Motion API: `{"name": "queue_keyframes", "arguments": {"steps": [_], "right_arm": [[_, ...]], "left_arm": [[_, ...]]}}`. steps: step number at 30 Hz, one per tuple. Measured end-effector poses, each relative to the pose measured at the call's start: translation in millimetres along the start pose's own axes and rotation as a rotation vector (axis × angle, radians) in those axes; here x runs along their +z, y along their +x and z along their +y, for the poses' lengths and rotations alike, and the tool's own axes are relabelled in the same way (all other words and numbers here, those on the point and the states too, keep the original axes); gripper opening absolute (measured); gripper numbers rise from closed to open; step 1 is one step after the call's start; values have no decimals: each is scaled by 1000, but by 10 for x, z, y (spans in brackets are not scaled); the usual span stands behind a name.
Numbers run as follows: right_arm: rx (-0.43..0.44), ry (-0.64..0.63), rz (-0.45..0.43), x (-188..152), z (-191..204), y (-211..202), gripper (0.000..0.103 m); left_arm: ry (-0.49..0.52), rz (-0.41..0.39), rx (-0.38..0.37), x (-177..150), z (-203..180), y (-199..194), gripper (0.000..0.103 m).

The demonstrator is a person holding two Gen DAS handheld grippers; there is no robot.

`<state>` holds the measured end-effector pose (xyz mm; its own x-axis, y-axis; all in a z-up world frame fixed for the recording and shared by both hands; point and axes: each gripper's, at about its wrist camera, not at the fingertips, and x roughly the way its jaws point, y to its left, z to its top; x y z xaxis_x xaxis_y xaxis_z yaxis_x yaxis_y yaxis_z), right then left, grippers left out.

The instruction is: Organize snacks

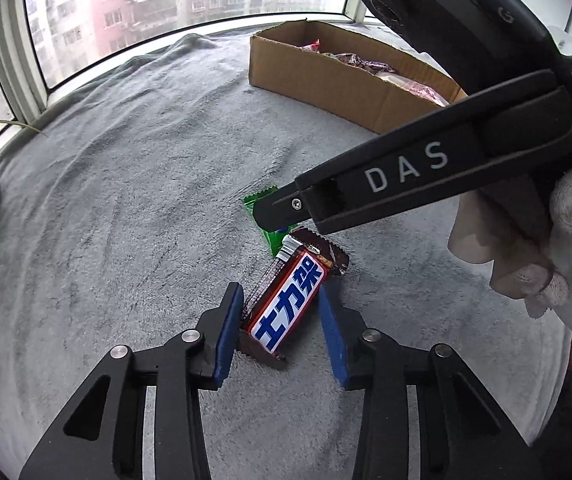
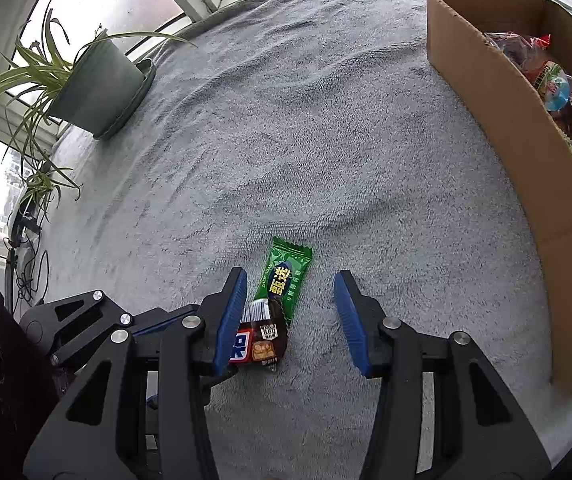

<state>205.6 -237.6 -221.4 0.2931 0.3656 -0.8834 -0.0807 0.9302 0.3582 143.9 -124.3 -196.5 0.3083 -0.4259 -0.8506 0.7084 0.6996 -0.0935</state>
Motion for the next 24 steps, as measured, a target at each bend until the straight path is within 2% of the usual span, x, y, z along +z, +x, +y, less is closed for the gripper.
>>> {"name": "queue_keyframes", "arguments": {"steps": [2, 8, 10, 11, 12, 14, 18, 22, 24], "right_arm": [[-2, -4, 2, 5, 8, 0, 49], [-8, -19, 3, 0, 35, 16, 49], [-20, -37, 2, -12, 73, 27, 49], [-27, -46, 0, -15, 94, 30, 48], [-31, -55, -3, -16, 117, 32, 42], [-37, -76, -1, -20, 169, 51, 37], [-84, -138, 0, -47, 298, 108, 36], [-112, -168, 0, -15, 327, 129, 34], [-130, -188, 4, -2, 326, 135, 27]], "left_arm": [[1, -1, 28, -19, -24, -4, 30], [-74, 3, 43, -80, 73, -51, 28], [-93, 8, 90, -98, 104, -69, 28], [-98, 12, 114, -106, 107, -75, 28], [-104, 16, 134, -112, 115, -83, 28], [-129, 16, 147, -136, 151, -107, 28], [-151, 11, 174, -178, 224, -124, 28], [-163, 8, 171, -180, 254, -125, 29], [-167, 7, 169, -180, 262, -123, 31]]}}
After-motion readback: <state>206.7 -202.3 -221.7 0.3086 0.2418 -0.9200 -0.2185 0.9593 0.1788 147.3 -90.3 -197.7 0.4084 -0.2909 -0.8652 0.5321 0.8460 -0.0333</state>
